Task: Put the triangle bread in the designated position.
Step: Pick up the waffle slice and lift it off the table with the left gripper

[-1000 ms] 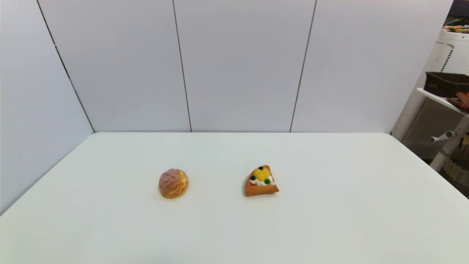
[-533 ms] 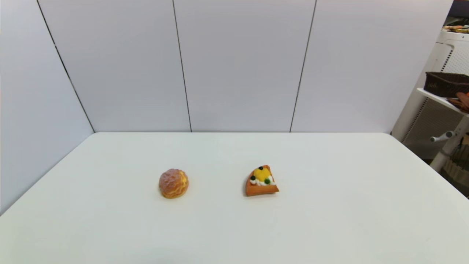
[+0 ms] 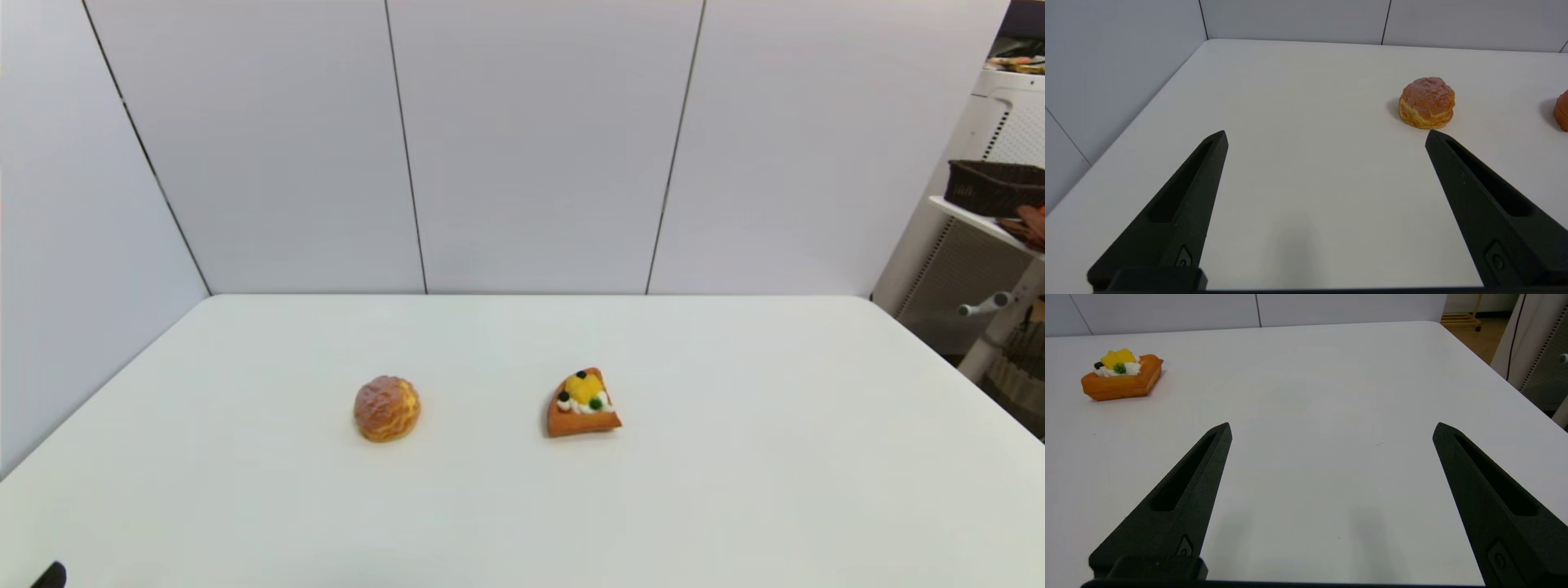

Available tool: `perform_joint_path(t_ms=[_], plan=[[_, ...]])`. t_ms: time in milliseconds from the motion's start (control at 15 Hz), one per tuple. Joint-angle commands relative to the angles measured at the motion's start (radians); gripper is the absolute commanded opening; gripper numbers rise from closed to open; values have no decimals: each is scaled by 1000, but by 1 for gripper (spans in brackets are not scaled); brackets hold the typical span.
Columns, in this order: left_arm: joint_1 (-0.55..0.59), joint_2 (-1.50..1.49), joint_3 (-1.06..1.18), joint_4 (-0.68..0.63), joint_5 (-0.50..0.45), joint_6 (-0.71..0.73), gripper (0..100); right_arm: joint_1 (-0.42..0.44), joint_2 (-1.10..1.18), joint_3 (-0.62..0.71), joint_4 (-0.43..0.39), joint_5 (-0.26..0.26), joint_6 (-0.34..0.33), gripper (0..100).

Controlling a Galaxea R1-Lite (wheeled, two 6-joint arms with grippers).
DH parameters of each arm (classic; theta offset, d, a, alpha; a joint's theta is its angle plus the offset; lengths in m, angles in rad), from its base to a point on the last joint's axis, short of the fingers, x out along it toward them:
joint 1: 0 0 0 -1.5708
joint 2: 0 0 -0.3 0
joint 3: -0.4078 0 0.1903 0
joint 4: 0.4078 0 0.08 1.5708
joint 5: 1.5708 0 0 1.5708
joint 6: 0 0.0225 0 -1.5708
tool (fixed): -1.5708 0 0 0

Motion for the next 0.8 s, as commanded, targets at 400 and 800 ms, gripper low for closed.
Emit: perform_joint_path(t_ms=[400, 800], plan=[[-608, 1134, -778, -129, -124, 425, 100, 0, 1, 0, -1, 0, 0, 100], [-763, 1603, -1075, -128, -115, 425, 100, 0, 1, 0, -1, 0, 0, 100]])
